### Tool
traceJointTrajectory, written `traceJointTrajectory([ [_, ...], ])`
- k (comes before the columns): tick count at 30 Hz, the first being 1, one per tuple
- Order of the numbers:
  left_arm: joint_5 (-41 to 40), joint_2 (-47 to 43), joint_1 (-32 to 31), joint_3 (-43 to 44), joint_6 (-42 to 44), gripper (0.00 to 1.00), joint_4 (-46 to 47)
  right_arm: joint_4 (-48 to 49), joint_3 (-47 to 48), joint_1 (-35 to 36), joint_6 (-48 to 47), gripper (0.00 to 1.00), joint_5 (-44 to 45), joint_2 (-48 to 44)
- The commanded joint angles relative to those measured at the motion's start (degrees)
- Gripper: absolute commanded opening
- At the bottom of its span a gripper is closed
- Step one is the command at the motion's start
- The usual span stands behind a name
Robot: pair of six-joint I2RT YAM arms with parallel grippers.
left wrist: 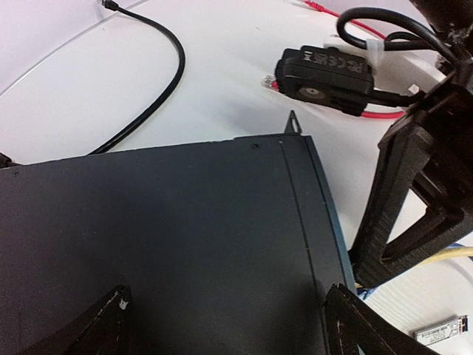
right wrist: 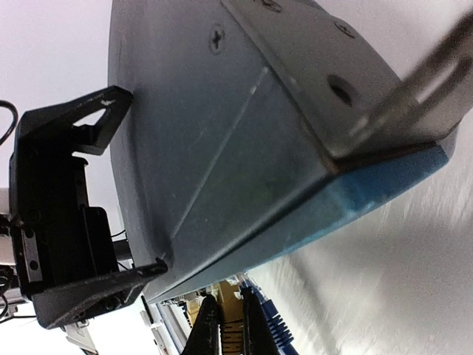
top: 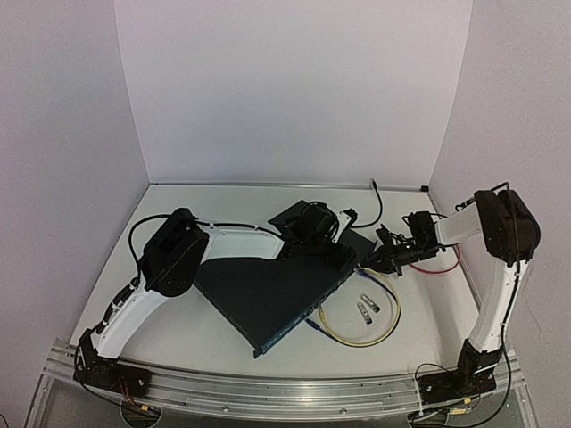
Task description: Pull the plug from the switch port
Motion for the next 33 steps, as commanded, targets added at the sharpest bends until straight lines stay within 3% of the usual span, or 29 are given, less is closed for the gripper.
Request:
traceJointTrajectory([
  [1, 0.49, 0.95, 1.39, -3.48, -1.84, 0.9, -9.71, -6.11, -5.15, -1.66, -0.51, 0.0, 3.87, -7.58],
  [5, 0.49, 1.64, 1.38, -2.7, -1.72, 0.9, -10.41, -4.2, -8.32, -2.1, 1.33, 0.0, 4.18, -8.39],
  [7, 0.44, 2.09, 1.36, -2.58, -1.73, 0.9, -10.73, 2.89, -10.28, -2.54, 9.44, 0.0, 0.66, -5.95],
  [12, 2.45, 2.14, 1.37, -3.15, -2.44, 0.9, -11.23, 43.01, -19.19, -2.83, 33.51, 0.0, -4.95, 1.98],
  [17, 3.92, 2.32, 1.36, -3.23, -3.44, 0.9, -11.2, 61.75, -22.43, -2.86, 41.33, 0.0, -4.67, 6.53],
  [29, 3.02, 3.45, 1.36, -4.28, -5.16, 0.9, -11.51, 61.65, -29.27, -4.07, 39.57, 0.0, -2.3, 4.32],
  [33, 2.27, 3.97, 1.36, -4.43, -5.93, 0.9, -11.96, 51.49, -29.93, -4.18, 35.69, 0.0, 1.46, 4.98],
])
